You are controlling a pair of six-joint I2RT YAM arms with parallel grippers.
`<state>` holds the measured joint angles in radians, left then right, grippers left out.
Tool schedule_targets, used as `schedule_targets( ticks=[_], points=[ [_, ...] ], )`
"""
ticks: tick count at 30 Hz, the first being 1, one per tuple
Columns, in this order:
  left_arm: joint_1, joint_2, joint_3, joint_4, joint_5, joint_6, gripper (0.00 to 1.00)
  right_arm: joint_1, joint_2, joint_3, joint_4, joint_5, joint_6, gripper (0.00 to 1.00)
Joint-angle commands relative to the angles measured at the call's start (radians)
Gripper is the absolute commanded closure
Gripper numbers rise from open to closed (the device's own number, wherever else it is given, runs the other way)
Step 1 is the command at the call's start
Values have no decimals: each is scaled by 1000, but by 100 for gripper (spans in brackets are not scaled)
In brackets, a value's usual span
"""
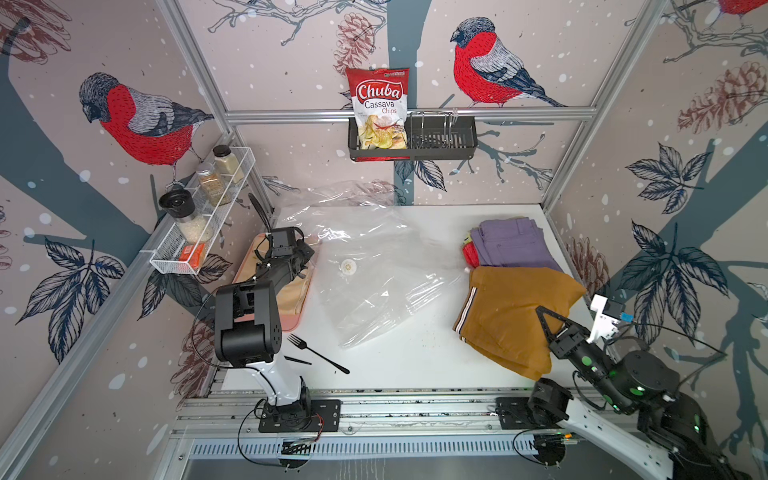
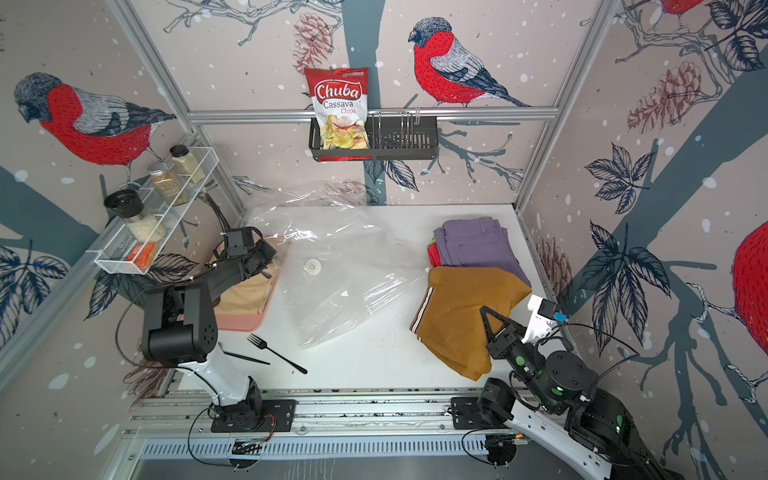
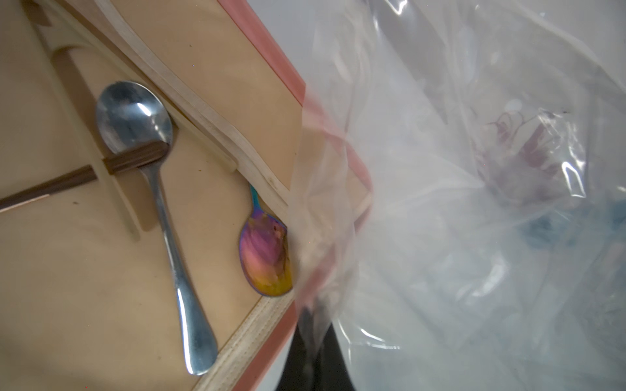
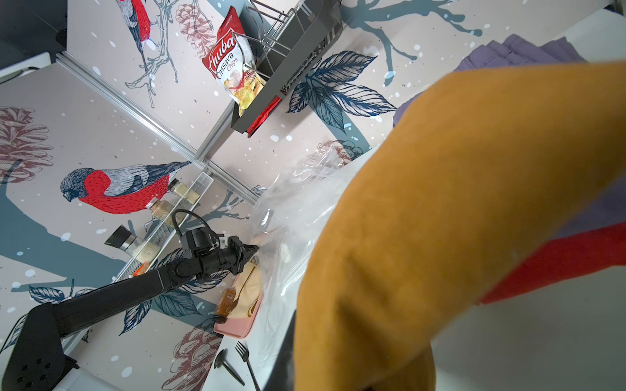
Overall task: Take the trousers out of the vacuum bag
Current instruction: Place the trousers at the center of the board.
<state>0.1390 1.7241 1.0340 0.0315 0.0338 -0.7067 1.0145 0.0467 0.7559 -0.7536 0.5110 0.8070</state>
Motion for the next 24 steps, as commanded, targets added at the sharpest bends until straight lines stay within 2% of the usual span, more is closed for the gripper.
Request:
schedule_targets(
  ticks=[1, 3, 4, 6, 8, 9, 11, 12, 18, 22, 24],
  points=[
    [2, -21, 5, -2, -17, 9, 100, 4, -4, 11, 65, 79, -10, 100],
    [2, -43, 6, -10, -7, 13, 99, 10, -2, 5, 76, 84, -10, 100],
    [2, -52, 4, -8, 5, 12, 85, 13, 0, 1, 83, 86, -11, 100],
    [2, -82, 3, -7, 34, 10, 51, 21, 9, -11, 107, 94, -12, 100],
    [2, -116, 3, -5, 71, 9, 25, 31, 25, -21, 132, 98, -17, 100],
    [1, -135, 4, -8, 93, 8, 16, 36, 37, -25, 147, 102, -18, 100],
    [1, -173, 3, -15, 132, 2, 6, 42, 59, -33, 180, 103, -27, 100],
    [0, -198, -4, -20, 150, -1, 2, 45, 72, -36, 202, 99, -35, 100],
    [-7, -384, -100, -43, 199, -3, 2, 57, 148, -40, 312, 36, -93, 100],
    [-59, -510, -152, -96, 250, 21, 14, 58, 204, -32, 384, 25, -121, 100],
    [-126, -575, -171, -131, 252, 57, 25, 59, 240, -29, 440, 39, -131, 100]
  ],
)
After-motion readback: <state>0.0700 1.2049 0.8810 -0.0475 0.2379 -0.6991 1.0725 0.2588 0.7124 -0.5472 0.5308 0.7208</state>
